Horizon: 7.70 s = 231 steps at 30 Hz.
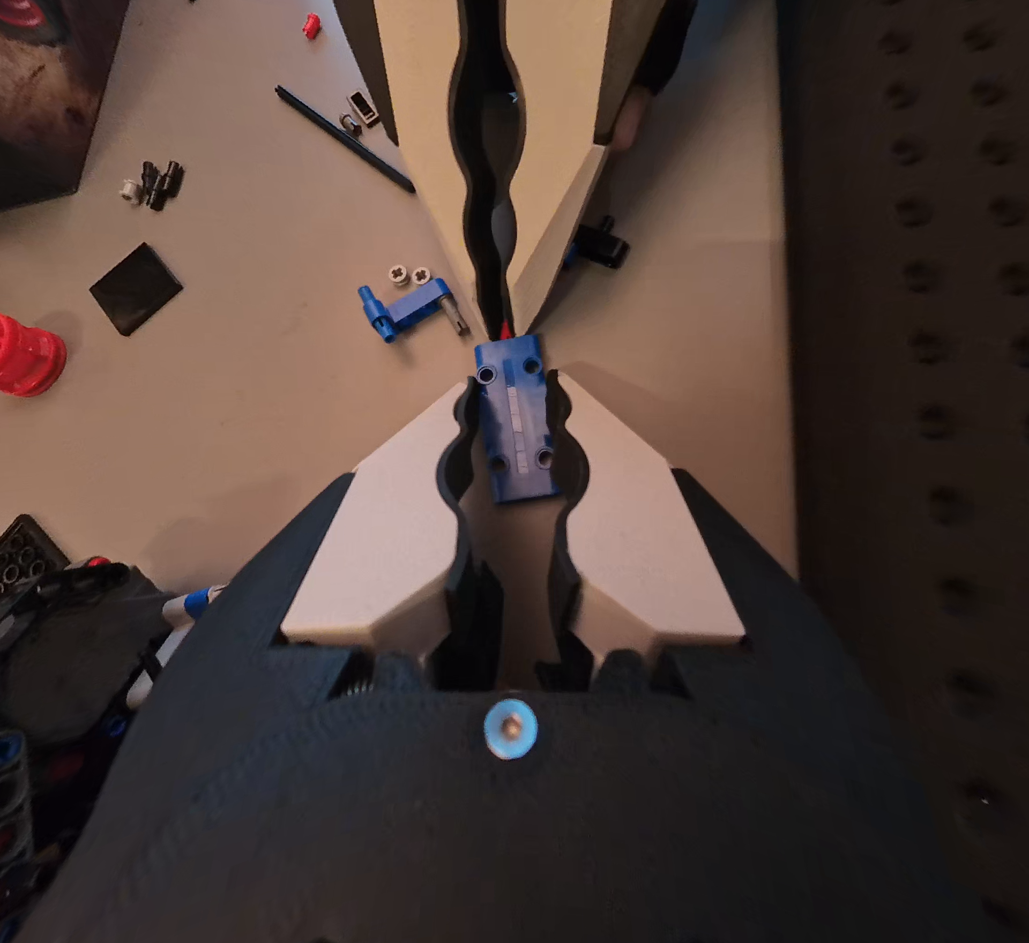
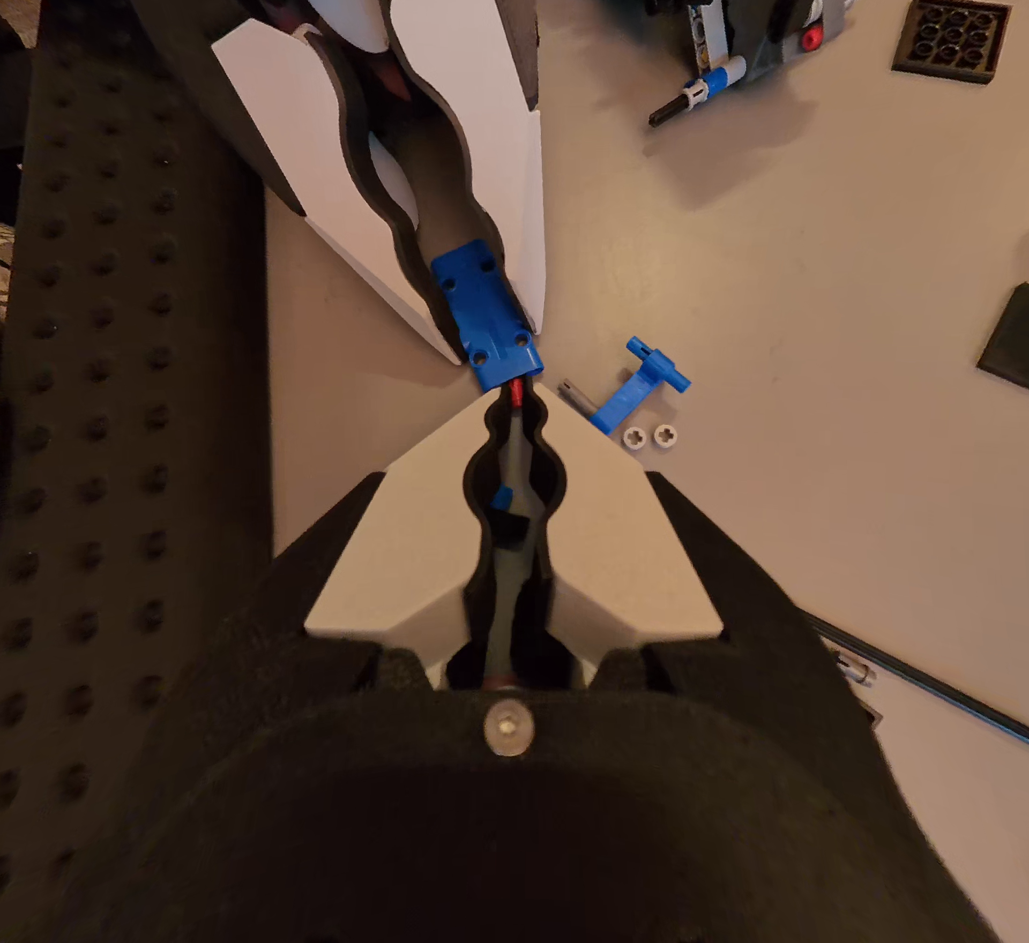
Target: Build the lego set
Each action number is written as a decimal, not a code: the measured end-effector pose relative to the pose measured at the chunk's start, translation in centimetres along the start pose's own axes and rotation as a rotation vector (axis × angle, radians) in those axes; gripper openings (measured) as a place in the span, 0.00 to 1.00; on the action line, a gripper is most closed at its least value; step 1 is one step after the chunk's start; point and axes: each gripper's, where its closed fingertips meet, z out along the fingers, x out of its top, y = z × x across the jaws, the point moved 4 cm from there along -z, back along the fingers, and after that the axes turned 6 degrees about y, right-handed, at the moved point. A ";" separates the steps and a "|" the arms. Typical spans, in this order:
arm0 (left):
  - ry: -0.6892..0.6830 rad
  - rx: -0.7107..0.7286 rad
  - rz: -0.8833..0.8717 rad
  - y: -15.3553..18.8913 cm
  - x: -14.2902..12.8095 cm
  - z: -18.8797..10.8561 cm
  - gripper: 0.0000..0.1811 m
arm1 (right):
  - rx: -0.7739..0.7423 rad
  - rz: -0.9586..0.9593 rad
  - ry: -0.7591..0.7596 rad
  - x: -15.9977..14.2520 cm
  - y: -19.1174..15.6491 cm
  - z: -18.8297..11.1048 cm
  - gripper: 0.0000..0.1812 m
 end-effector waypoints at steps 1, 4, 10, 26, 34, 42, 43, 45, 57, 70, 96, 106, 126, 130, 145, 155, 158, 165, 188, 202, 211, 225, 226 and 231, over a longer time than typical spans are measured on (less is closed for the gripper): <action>0.001 0.001 0.002 0.0 0.0 0.0 0.12 | 0.001 -0.006 -0.001 0.0 0.0 0.0 0.01; 0.004 -0.004 0.002 0.0 0.0 0.0 0.12 | 0.008 -0.026 -0.003 0.0 -0.1 0.0 0.01; 0.010 -0.026 0.020 0.0 0.0 0.0 0.12 | 0.045 -0.086 -0.008 0.0 -0.1 0.0 0.01; 0.018 -0.081 0.022 0.0 0.1 0.1 0.13 | 0.058 -0.119 0.011 0.0 0.1 -0.7 0.05; 0.017 -0.086 0.011 0.0 0.1 0.0 0.13 | 0.030 -0.113 -0.009 -0.4 0.6 -1.5 0.05; 0.016 -0.082 0.013 0.0 0.1 -0.1 0.13 | -0.006 -0.112 -0.034 -0.6 1.0 -1.1 0.05; 0.016 -0.080 0.017 0.1 0.1 -0.1 0.13 | -0.011 -0.110 -0.030 -0.6 1.1 -1.2 0.06; 0.013 -0.077 0.018 0.1 0.1 -0.1 0.13 | -0.028 -0.110 -0.022 -0.4 1.4 -1.4 0.07; 0.003 -0.050 0.011 -0.4 0.0 -0.3 0.13 | -0.020 -0.122 -0.034 -0.6 1.6 -1.1 0.01; 0.023 0.135 0.167 -1.5 1.2 -0.9 0.20 | 0.086 0.092 0.219 2.2 1.5 -2.7 0.01; 0.134 0.601 0.352 -3.6 6.9 -2.0 0.00 | 0.195 0.366 0.606 5.8 2.6 -5.4 0.01; 0.149 0.643 0.369 -3.6 7.4 -2.0 0.06 | 0.180 0.395 0.637 5.8 3.0 -5.8 0.01; 0.150 0.689 0.398 -3.6 8.0 -2.1 0.04 | 0.241 0.424 0.691 6.3 2.6 -6.3 0.01; 0.143 0.675 0.426 -3.5 8.0 -2.1 0.04 | 0.249 0.423 0.687 6.2 2.6 -6.3 0.01; 0.058 0.548 0.518 -3.6 6.9 -2.2 0.04 | 0.222 0.364 0.557 4.9 2.6 -5.9 0.01; -0.021 0.563 0.570 -3.2 6.3 -0.7 0.04 | 0.147 0.349 0.515 4.7 2.8 -5.1 0.00; -0.025 0.569 0.568 -3.1 6.4 -0.5 0.04 | 0.148 0.358 0.522 4.7 2.8 -5.2 0.00; -0.060 0.610 0.581 -3.3 6.3 -0.7 0.04 | 0.134 0.387 0.527 4.7 3.0 -4.9 0.01; 0.029 0.501 0.325 -4.7 5.1 -3.3 0.00 | 0.093 0.417 0.629 4.6 4.9 -7.0 0.00; -0.117 0.032 0.099 1.7 -0.1 -7.3 0.06 | 0.116 0.180 0.399 3.5 2.2 -4.8 0.00; -0.154 -0.145 0.132 5.2 -1.9 -4.9 0.03 | 0.148 0.127 0.316 2.8 1.1 -3.6 0.00; 0.063 0.068 0.094 2.7 1.2 -4.3 0.01 | 0.214 -0.033 0.222 2.9 -2.6 -1.3 0.05; 0.091 0.101 0.100 2.4 1.7 -4.4 0.01 | 0.212 -0.036 0.233 3.1 -2.7 -1.2 0.05; 0.133 0.186 0.127 1.9 2.7 -4.4 0.01 | 0.188 -0.021 0.275 3.7 -2.4 -1.3 0.06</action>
